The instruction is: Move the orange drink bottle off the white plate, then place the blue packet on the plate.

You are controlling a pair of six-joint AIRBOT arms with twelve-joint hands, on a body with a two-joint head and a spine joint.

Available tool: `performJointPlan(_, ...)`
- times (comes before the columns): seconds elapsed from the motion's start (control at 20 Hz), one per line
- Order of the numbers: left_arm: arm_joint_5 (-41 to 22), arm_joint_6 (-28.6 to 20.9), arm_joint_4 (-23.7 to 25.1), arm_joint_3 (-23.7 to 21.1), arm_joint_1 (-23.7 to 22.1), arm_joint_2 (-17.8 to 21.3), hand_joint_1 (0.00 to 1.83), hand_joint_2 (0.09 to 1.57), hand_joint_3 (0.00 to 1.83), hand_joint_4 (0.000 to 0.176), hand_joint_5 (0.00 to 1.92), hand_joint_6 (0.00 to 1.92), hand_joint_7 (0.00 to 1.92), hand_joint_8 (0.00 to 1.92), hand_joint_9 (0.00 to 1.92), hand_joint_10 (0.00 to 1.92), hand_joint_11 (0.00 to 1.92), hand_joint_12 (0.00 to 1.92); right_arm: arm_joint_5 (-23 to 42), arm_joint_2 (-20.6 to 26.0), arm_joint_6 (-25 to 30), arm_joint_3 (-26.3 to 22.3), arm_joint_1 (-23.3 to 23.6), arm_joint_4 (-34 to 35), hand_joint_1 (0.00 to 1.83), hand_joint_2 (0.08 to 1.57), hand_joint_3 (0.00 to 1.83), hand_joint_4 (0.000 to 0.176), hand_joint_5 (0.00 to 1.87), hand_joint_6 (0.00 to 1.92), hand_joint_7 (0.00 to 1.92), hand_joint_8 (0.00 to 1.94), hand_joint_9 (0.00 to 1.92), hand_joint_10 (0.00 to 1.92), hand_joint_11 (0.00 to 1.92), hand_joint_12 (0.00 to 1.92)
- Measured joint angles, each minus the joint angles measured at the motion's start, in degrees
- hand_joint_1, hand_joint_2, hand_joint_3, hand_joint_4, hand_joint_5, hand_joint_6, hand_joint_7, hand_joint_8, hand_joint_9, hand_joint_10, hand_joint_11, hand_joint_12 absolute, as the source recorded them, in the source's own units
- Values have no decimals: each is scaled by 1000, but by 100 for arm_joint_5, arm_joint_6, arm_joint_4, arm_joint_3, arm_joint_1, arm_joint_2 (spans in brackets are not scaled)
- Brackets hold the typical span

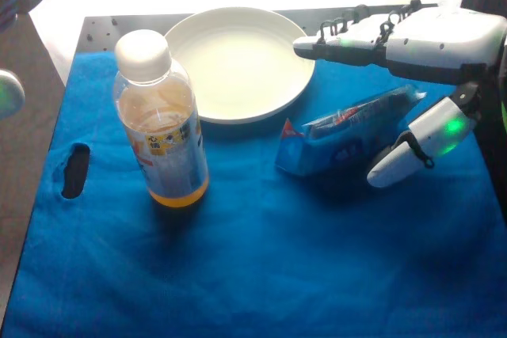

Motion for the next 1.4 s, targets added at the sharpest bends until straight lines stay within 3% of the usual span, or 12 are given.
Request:
performJointPlan(0.1, 26, 9, -63, 22, 7, -46, 499, 837, 0, 176, 0, 0, 0, 0, 0, 0, 0, 0, -90, -28, 4, 26, 0, -39, 697, 706, 0, 4, 62, 4, 225, 8, 241, 22, 0, 804)
performJointPlan(0.2, 26, 11, -94, 37, 7, -46, 502, 833, 0, 176, 0, 0, 0, 0, 0, 0, 0, 0, -177, -76, 2, 81, 0, -68, 678, 716, 1, 22, 64, 2, 239, 6, 266, 22, 0, 910)
performJointPlan(0.55, -57, 13, -234, 46, 103, -46, 491, 866, 6, 176, 0, 0, 0, 0, 0, 0, 0, 0, -352, -151, 4, 179, 0, -96, 804, 790, 5, 3, 364, 43, 561, 34, 594, 103, 254, 1304)
performJointPlan(0.7, -118, 13, -251, 46, 103, -55, 499, 840, 0, 176, 0, 0, 0, 0, 0, 0, 0, 0, -376, -210, 4, 210, 0, -79, 1021, 864, 0, 0, 650, 37, 821, 27, 755, 391, 402, 1471)
performJointPlan(0.8, -133, 13, -238, 46, 103, -70, 469, 823, 0, 176, 0, 0, 0, 0, 0, 0, 0, 0, -374, -295, 7, 256, 0, -79, 1180, 927, 3, 0, 845, 63, 1016, 76, 722, 1014, 557, 1560)
performJointPlan(0.9, -162, 13, -249, 42, 103, -70, 466, 817, 0, 176, 0, 0, 0, 0, 0, 0, 0, 0, -385, -358, 9, 308, 0, -17, 1210, 935, 3, 0, 897, 79, 1057, 93, 747, 1036, 580, 1566)
performJointPlan(0.95, -166, 13, -260, 39, 103, -70, 477, 815, 0, 176, 0, 0, 0, 0, 0, 0, 0, 0, -389, -385, 11, 350, 0, 17, 1269, 1040, 4, 0, 986, 582, 1135, 738, 880, 1058, 703, 1594)
performJointPlan(1.0, -181, 13, -251, 39, 103, -70, 474, 811, 0, 176, 0, 0, 0, 0, 0, 0, 0, 0, -402, -400, 15, 369, 0, 94, 1282, 1063, 1, 0, 1004, 710, 1148, 874, 973, 977, 774, 1516)
performJointPlan(1.05, -203, 13, -251, 35, 129, -70, 451, 814, 0, 176, 0, 0, 0, 0, 0, 0, 0, 0, -413, -402, 20, 372, 0, 122, 1367, 1081, 0, 0, 972, 746, 1085, 843, 993, 1153, 838, 1360)
performJointPlan(1.15, -210, 17, -238, 4, 127, -74, 447, 819, 0, 176, 0, 0, 0, 0, 0, 0, 0, 0, -431, -400, 22, 393, 0, 133, 1289, 1060, 0, 0, 1103, 530, 1146, 948, 1077, 1083, 895, 1509)
performJointPlan(1.2, -210, 17, -229, 4, 127, -74, 430, 828, 2, 176, 0, 0, 0, 0, 0, 0, 0, 0, -422, -400, 26, 393, 0, 136, 1271, 1106, 5, 0, 1082, 492, 994, 1238, 996, 1513, 903, 1771)
performJointPlan(1.4, -197, 17, -269, 7, 127, -111, 374, 854, 11, 176, 0, 0, 0, 0, 0, 0, 0, 0, -341, -396, 42, 391, 256, -26, 1196, 1031, 0, 0, 1187, 609, 946, 1391, 875, 1791, 826, 1920)
